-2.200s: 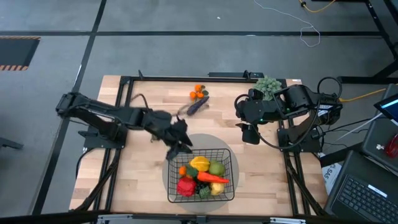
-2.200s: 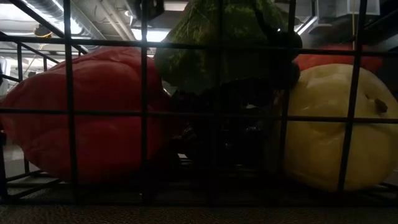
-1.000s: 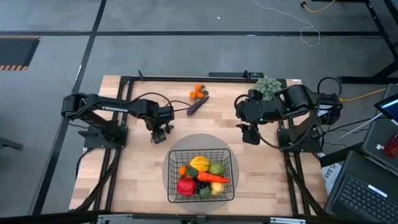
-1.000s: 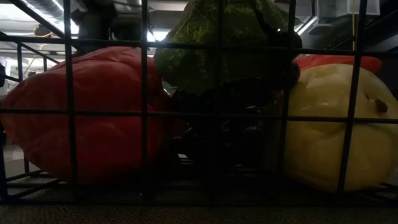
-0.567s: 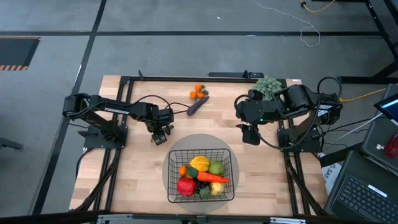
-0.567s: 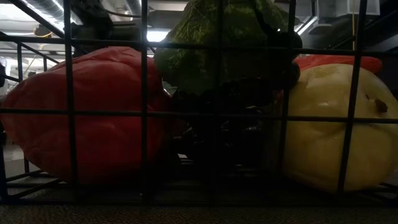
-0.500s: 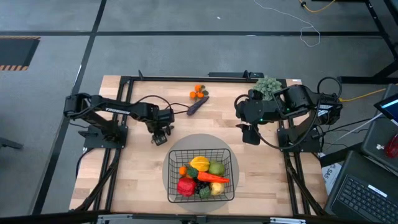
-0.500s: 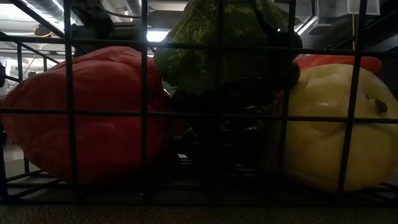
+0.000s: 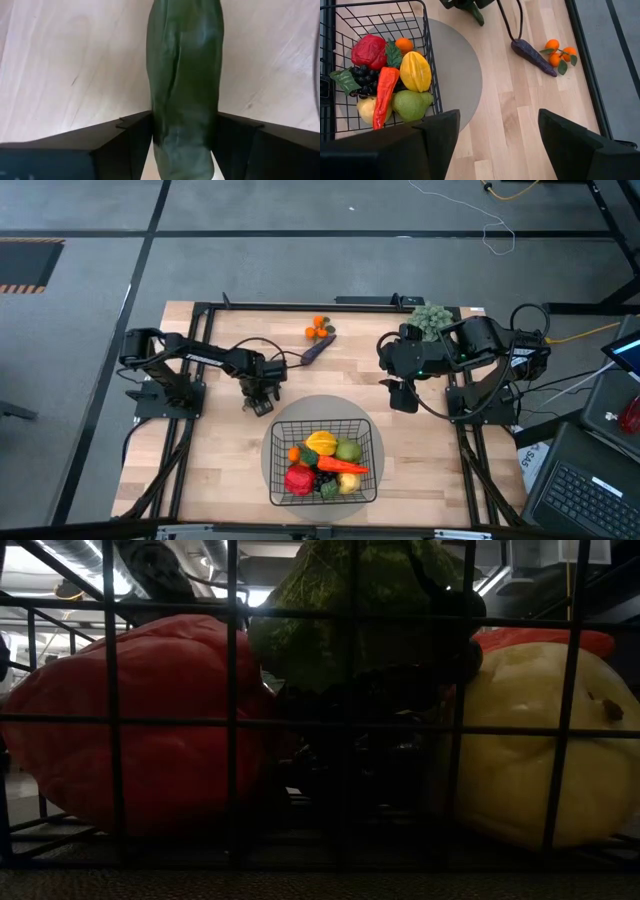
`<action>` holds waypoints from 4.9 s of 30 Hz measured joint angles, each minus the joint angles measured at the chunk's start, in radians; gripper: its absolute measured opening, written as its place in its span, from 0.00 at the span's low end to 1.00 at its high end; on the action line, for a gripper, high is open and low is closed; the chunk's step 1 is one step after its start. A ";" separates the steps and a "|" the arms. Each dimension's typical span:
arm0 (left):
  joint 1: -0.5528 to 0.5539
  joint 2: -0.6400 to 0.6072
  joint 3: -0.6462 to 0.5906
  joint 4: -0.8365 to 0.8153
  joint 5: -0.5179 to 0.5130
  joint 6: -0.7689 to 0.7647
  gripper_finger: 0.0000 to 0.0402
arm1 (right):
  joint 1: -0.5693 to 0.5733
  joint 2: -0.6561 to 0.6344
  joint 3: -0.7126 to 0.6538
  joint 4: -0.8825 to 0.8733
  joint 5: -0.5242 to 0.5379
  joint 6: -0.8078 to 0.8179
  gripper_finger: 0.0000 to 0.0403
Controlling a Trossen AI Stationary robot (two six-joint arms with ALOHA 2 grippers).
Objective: Build produce basket
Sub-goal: Put the green chili pepper into the black wire basket, then put the tangerines into the black wire basket
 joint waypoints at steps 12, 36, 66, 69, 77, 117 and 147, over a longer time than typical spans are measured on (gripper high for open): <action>0.002 -0.017 -0.004 -0.010 0.008 -0.089 0.20 | 0.000 0.000 0.000 0.000 0.000 -0.004 0.63; -0.033 -0.026 0.665 -0.569 -0.387 -0.007 0.20 | 0.000 0.000 0.000 0.000 0.000 -0.003 0.63; -0.497 -0.024 0.683 0.091 -0.295 0.098 0.20 | 0.000 0.000 0.000 0.000 -0.007 -0.031 0.63; -0.514 -0.024 0.636 0.149 -0.262 0.083 0.20 | 0.000 0.000 0.000 0.000 -0.008 -0.029 0.63; -0.530 -0.024 0.582 0.240 -0.240 0.081 0.20 | 0.000 0.000 0.000 0.000 -0.008 -0.030 0.63; -0.525 0.060 0.581 0.003 -0.065 -0.068 0.57 | -0.147 0.020 0.000 0.068 0.167 -0.025 0.63; -0.341 -0.245 0.649 -0.390 -0.208 -0.039 0.57 | -0.728 0.391 0.000 0.406 -0.393 -0.289 0.63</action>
